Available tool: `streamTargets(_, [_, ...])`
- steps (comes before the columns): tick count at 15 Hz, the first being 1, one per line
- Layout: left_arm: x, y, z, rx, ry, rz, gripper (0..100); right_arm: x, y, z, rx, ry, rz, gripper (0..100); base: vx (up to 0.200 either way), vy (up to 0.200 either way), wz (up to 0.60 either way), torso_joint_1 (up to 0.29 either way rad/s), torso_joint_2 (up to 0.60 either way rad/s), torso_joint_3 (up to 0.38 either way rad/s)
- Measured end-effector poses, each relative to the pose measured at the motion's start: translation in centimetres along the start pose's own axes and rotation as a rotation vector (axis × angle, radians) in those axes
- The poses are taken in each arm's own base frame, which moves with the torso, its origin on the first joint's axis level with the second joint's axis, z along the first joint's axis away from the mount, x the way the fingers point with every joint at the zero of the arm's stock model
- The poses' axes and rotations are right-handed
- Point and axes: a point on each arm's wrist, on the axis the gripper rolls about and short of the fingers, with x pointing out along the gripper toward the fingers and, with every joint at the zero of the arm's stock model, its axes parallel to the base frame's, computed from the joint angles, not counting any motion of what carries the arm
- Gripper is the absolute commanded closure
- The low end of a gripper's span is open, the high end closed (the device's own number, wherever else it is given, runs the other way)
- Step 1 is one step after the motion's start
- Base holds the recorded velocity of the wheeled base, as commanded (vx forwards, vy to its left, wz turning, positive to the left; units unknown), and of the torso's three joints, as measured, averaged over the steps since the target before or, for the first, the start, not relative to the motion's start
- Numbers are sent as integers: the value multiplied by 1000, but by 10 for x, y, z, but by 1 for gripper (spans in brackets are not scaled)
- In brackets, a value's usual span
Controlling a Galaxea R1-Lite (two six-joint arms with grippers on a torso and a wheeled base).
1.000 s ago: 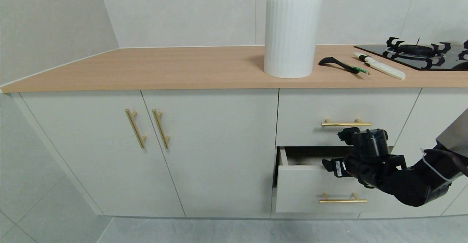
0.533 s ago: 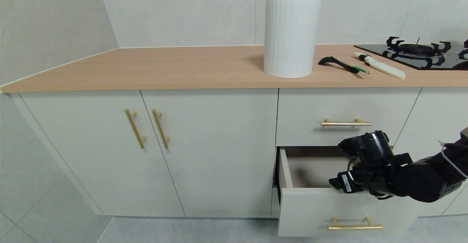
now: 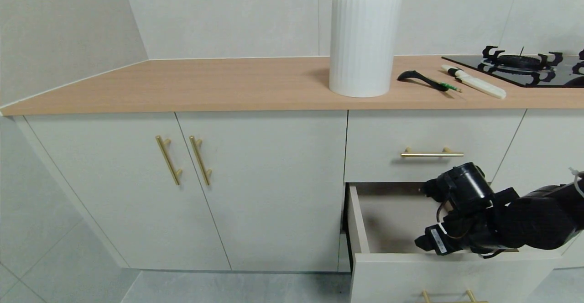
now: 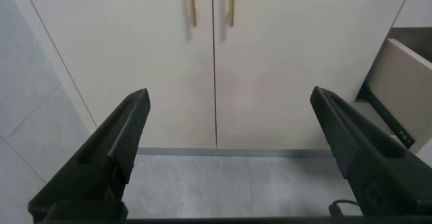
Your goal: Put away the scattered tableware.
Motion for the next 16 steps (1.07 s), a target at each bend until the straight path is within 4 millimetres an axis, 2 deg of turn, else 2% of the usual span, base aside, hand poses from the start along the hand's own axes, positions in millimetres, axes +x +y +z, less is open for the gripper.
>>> streamTargets(9, [0, 0, 0, 0, -1, 0, 0, -27, 4, -15, -144, 176, 16, 0, 0, 0, 0, 0, 0, 0])
streamTargets(16, [0, 0, 0, 0, 0, 0, 0, -38, 12, -32, -279, 306, 38, 0, 0, 0, 0, 0, 0, 0])
